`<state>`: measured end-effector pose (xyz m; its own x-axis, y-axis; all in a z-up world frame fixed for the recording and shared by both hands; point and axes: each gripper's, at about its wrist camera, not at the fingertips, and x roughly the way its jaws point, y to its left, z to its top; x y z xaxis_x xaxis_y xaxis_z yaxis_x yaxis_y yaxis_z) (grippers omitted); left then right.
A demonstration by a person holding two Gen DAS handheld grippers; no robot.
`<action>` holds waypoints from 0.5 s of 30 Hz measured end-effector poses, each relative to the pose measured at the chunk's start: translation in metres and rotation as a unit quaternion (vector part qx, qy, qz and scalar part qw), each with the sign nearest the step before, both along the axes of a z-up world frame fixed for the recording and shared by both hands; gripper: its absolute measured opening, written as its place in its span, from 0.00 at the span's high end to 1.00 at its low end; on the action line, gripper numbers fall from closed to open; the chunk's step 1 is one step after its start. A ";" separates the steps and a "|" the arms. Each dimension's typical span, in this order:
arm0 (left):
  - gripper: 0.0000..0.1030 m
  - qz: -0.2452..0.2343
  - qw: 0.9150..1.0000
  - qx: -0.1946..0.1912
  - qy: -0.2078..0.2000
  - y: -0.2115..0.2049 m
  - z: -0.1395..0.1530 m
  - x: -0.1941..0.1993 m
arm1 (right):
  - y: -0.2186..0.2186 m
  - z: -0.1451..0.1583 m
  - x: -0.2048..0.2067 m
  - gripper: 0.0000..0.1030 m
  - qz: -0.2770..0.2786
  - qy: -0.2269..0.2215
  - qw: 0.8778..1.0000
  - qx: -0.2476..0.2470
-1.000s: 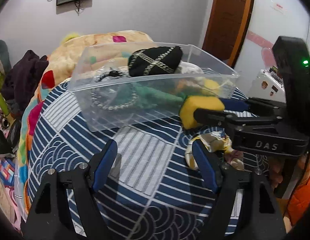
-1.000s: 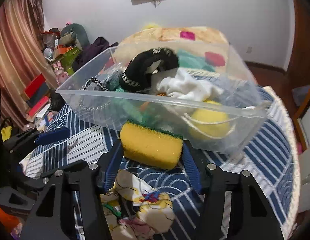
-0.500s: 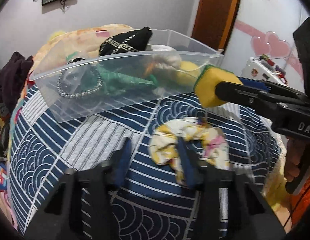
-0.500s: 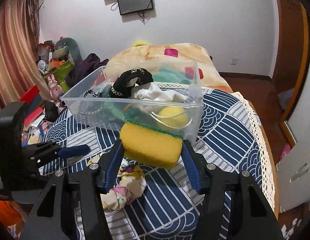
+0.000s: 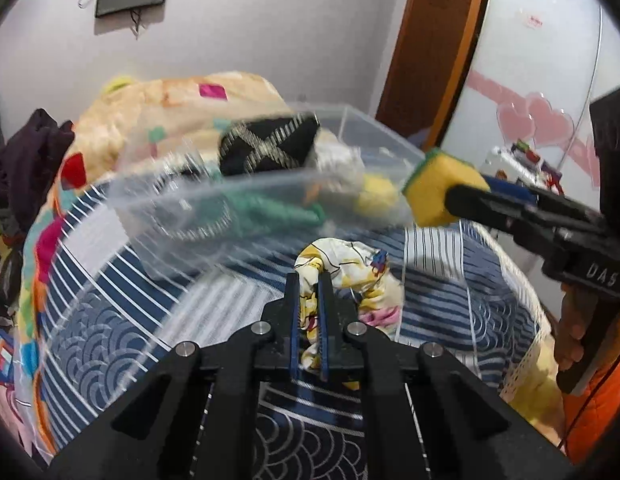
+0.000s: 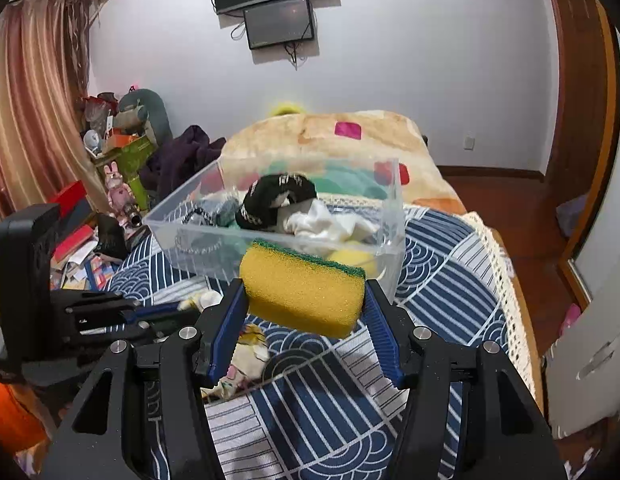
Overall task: Organize soft objects
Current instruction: 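Place floral scrunchie into box with left tool while right tool places sponge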
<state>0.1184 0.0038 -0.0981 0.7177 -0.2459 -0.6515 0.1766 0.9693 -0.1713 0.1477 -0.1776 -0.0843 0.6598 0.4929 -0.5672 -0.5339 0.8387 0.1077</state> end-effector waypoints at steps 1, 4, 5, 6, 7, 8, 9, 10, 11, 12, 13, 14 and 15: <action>0.93 0.004 1.000 -0.002 -0.006 0.004 0.005 -0.001 | 0.000 0.002 0.001 0.47 -0.001 -0.004 1.000 0.000; 0.93 0.016 0.999 -0.007 -0.031 0.014 0.023 0.002 | -0.001 0.010 0.003 0.47 -0.004 -0.018 1.000 0.003; 0.93 0.021 0.999 -0.007 -0.039 0.017 0.029 0.004 | 0.000 0.012 0.004 0.47 -0.005 -0.022 1.000 0.005; 0.93 0.029 0.998 -0.008 -0.048 0.021 0.036 0.007 | 0.001 0.015 0.005 0.47 -0.007 -0.026 1.000 0.006; 0.93 0.033 0.998 -0.010 -0.053 0.024 0.041 0.008 | 0.002 0.018 0.008 0.47 -0.009 -0.030 0.999 0.008; 0.93 0.038 0.997 -0.013 -0.059 0.028 0.046 0.011 | 0.002 0.020 0.010 0.47 -0.010 -0.033 0.999 0.010; 0.93 0.045 0.997 -0.018 -0.067 0.032 0.051 0.014 | 0.003 0.021 0.013 0.47 -0.011 -0.035 0.999 0.012; 0.93 0.049 0.996 -0.022 -0.071 0.033 0.054 0.018 | 0.005 0.023 0.016 0.47 -0.012 -0.037 0.999 0.013; 0.93 0.054 0.995 -0.024 -0.074 0.037 0.057 0.022 | 0.007 0.023 0.019 0.47 -0.014 -0.039 0.999 0.014; 0.93 0.060 0.995 -0.027 -0.076 0.039 0.058 0.025 | 0.009 0.023 0.023 0.47 -0.015 -0.039 0.999 0.014; 0.93 0.065 0.995 -0.030 -0.076 0.042 0.057 0.030 | 0.012 0.023 0.026 0.47 -0.015 -0.038 0.999 0.016; 0.93 0.074 0.994 -0.027 -0.076 0.043 0.057 0.035 | 0.014 0.023 0.030 0.47 -0.014 -0.036 0.999 0.018; 0.93 0.083 0.993 -0.022 -0.078 0.045 0.055 0.039 | 0.016 0.022 0.032 0.47 -0.012 -0.033 0.999 0.018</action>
